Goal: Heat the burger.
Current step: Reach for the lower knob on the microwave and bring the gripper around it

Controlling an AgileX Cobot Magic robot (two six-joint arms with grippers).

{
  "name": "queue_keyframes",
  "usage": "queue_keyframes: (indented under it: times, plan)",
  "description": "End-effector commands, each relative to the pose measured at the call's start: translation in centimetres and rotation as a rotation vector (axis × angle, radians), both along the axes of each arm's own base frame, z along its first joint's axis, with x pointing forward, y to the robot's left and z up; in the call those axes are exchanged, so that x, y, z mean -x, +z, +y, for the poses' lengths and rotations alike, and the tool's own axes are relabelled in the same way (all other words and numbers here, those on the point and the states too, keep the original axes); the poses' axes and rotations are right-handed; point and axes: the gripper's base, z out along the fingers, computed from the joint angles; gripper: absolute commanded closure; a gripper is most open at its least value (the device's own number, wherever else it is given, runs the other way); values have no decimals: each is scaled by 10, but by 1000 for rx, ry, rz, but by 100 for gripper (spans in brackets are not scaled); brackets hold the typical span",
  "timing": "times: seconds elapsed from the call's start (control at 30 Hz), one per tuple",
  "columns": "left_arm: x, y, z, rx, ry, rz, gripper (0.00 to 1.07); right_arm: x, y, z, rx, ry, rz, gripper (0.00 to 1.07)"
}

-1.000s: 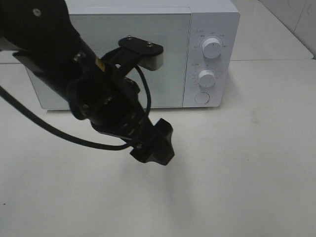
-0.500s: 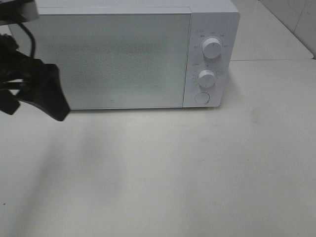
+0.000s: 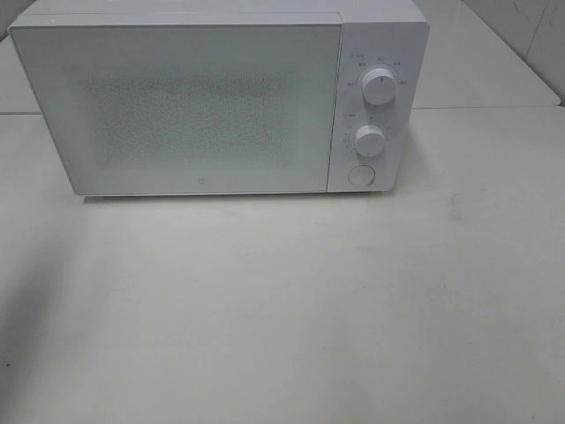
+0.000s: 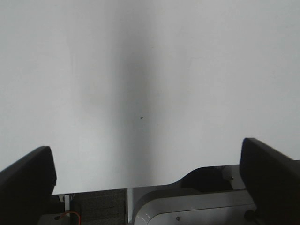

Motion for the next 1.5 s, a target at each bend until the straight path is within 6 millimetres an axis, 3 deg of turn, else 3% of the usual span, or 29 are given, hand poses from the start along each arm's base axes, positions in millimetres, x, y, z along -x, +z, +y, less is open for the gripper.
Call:
queue_keyframes:
  times: [0.03, 0.2, 0.43, 0.6, 0.97, 1.5]
  plan:
    - [21, -1, 3, -5, 31, 41, 7, 4, 0, 0, -8, -6, -30, 31]
    - [58, -3, 2, -20, 34, -54, 7, 4, 0, 0, -8, -6, -30, 31]
    - [90, -12, 1, -26, 44, -179, 7, 4, 0, 0, -8, -6, -30, 31]
    - [119, -27, 0, -27, 58, -349, 7, 4, 0, 0, -8, -6, -30, 31]
    - [150, -53, -1, -11, 107, -388, 7, 4, 0, 0, -8, -6, -30, 31]
    - [181, -43, -1, -36, 97, -606, 7, 4, 0, 0, -8, -6, -30, 31]
